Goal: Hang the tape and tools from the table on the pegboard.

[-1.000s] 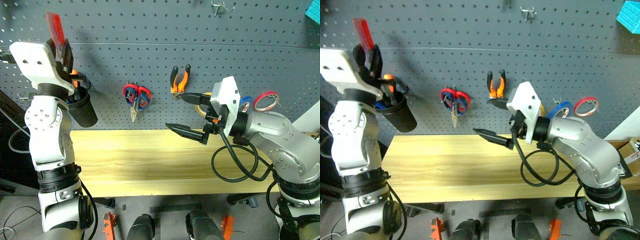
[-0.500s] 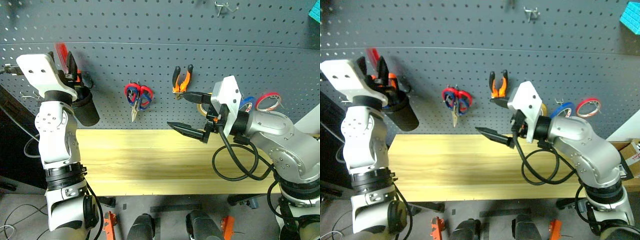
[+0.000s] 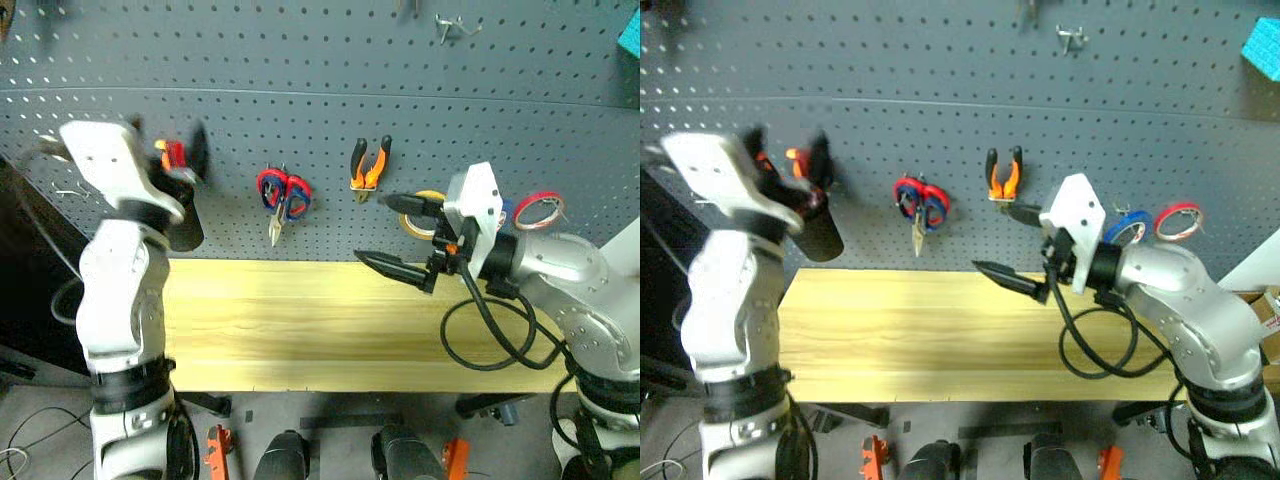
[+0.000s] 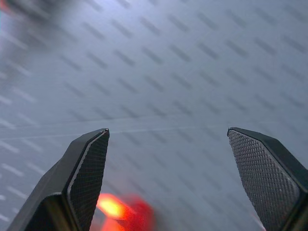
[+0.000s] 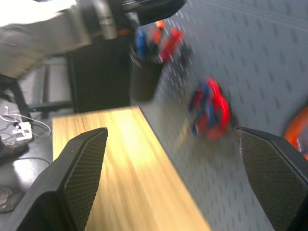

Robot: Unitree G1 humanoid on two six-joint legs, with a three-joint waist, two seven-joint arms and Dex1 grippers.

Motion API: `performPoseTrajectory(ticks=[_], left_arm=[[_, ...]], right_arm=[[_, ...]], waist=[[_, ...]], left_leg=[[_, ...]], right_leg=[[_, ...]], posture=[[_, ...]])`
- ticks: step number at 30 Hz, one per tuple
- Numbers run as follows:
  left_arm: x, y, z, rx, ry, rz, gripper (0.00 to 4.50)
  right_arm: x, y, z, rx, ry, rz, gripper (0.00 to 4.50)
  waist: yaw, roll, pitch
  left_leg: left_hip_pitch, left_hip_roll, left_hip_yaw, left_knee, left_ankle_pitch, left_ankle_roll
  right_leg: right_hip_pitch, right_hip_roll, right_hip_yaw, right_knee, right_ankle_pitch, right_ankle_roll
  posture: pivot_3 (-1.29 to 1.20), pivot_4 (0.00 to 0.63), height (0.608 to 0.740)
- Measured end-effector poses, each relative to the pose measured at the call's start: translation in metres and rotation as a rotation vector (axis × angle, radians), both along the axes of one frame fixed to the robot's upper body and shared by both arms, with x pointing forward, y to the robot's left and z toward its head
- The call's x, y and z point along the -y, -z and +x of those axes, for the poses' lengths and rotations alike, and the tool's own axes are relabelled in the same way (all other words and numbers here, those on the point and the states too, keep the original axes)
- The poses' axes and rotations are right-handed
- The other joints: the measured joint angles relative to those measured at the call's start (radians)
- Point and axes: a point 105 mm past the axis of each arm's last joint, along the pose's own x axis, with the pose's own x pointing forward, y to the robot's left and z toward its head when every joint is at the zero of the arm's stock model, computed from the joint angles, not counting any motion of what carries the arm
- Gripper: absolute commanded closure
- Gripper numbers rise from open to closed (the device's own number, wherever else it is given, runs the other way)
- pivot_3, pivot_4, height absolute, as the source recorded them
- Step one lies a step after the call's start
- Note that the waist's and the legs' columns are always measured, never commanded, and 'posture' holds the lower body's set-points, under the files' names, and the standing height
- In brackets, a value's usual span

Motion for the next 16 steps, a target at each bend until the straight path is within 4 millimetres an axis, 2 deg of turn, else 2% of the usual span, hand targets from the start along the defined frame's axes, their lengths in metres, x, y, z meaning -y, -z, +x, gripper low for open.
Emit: performPoseTrajectory(ticks=[3,7,9,12,14,16], left_arm=[[-0.011,0.052,-0.006,-0.210,-0.095,0.012,0.33],[-0.015,0.067,-0.018,-0.254,-0.118,0.014,0.33],[-0.030,0.076,-0.025,-0.272,-0.159,0.003,0.33],[-0.048,0.092,-0.032,-0.314,-0.207,-0.008,0.33],[-0.058,0.110,-0.038,-0.367,-0.216,0.007,0.33],[-0.065,0.125,-0.042,-0.411,-0.224,0.014,0.33]], right_arm=[[0.014,0.023,0.001,-0.087,0.085,0.032,0.00],[0.038,0.056,0.006,-0.165,0.238,0.084,0.00],[0.055,0.075,0.016,-0.177,0.346,0.091,0.00],[0.074,0.089,0.033,-0.129,0.493,0.117,0.00],[0.096,0.104,0.044,-0.080,0.638,0.118,0.00],[0.119,0.122,0.049,-0.076,0.754,0.111,0.00]], waist=[[0.001,-0.001,-0.017],[0.030,-0.001,-0.048],[0.042,0.001,-0.057],[0.050,0.002,-0.065],[0.055,0.003,-0.075],[0.067,0.004,-0.079]], left_leg=[[0.001,0.001,0.001,0.000,0.000,0.000],[0.009,0.000,0.002,0.000,0.001,-0.001],[0.021,0.000,0.005,0.000,0.001,-0.001],[0.032,0.002,0.006,-0.001,0.001,-0.001],[0.040,0.003,0.006,-0.001,0.001,-0.002],[0.041,0.003,0.005,-0.002,0.001,-0.002]], right_leg=[[0.000,0.002,0.001,0.002,0.000,0.000],[0.008,0.005,-0.001,0.001,0.000,-0.001],[0.019,0.006,0.001,0.000,0.000,-0.001],[0.031,0.011,0.001,-0.004,-0.002,-0.001],[0.038,0.012,0.000,-0.004,-0.007,-0.009],[0.039,0.012,0.001,-0.004,-0.008,-0.010]], posture=[[0.06,0.023,0.740],[0.11,0.003,0.740],[0.11,0.001,0.740],[0.15,0.000,0.740],[0.16,0.000,0.740],[0.17,0.000,0.740]])
